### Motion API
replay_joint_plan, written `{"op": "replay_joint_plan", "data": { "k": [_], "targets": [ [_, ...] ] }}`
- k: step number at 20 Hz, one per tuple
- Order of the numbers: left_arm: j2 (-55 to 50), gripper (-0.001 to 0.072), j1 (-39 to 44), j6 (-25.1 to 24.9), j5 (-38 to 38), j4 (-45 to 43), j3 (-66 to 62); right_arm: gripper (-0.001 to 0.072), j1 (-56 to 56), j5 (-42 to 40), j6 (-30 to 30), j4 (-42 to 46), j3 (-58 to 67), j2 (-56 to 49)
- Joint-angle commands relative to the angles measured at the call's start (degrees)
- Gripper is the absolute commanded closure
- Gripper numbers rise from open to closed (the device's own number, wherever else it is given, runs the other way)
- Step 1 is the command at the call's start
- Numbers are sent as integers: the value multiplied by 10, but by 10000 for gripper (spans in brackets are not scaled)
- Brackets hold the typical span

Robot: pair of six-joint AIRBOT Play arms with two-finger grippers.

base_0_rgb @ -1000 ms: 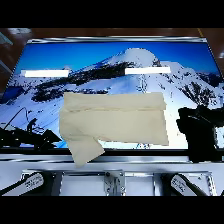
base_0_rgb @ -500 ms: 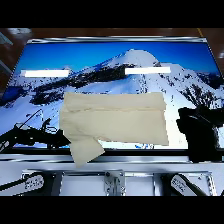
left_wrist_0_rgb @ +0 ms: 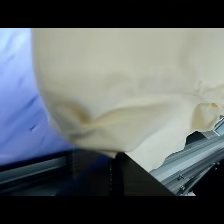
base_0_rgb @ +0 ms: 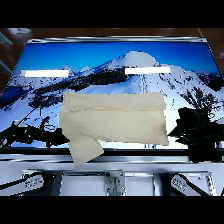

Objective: Fold the shirts.

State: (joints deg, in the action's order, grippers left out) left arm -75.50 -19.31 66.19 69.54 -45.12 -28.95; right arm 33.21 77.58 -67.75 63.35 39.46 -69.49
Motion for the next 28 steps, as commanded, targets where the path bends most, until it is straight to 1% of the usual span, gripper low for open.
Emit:
{"op": "replay_joint_plan", "data": {
  "k": [1,5,10,14,15,16,17,18,19,21,23,25,26,28],
  "targets": [
    [2,669,-9,-7,27,2,-12,70,0,-3,14,-6,-21,-39],
    [2,670,-9,-12,35,2,-18,70,0,-38,-4,-10,-21,-70],
    [2,670,-9,-13,46,2,-21,75,0,-68,-8,-14,-21,-90],
    [2,670,-9,-12,46,2,-21,77,-22,-70,-8,-45,-21,-116],
    [2,670,-9,-12,47,2,-21,102,-33,-69,11,-56,-21,-122],
    [2,670,-10,-13,47,1,-25,245,-40,-57,37,-58,-16,-122],
    [2,670,-11,-16,47,1,-34,417,-40,-42,49,-62,-3,-122],
    [3,671,-11,-20,47,1,-45,563,-39,-23,59,-71,17,-122],
    [5,670,-10,-33,47,2,-60,651,-36,2,70,-87,44,-122],
    [15,671,-8,-78,59,13,-98,651,-39,25,79,-138,99,-116],
    [17,670,-8,-82,61,51,-149,651,-58,23,71,-166,149,-109],
    [15,671,-3,-83,49,76,-203,651,-92,-7,55,-155,192,-109],
    [12,671,1,-82,40,76,-229,651,-110,-33,46,-144,206,-110],
    [-6,670,9,-65,21,76,-275,651,-143,-106,11,-113,227,-114]
  ]
}}
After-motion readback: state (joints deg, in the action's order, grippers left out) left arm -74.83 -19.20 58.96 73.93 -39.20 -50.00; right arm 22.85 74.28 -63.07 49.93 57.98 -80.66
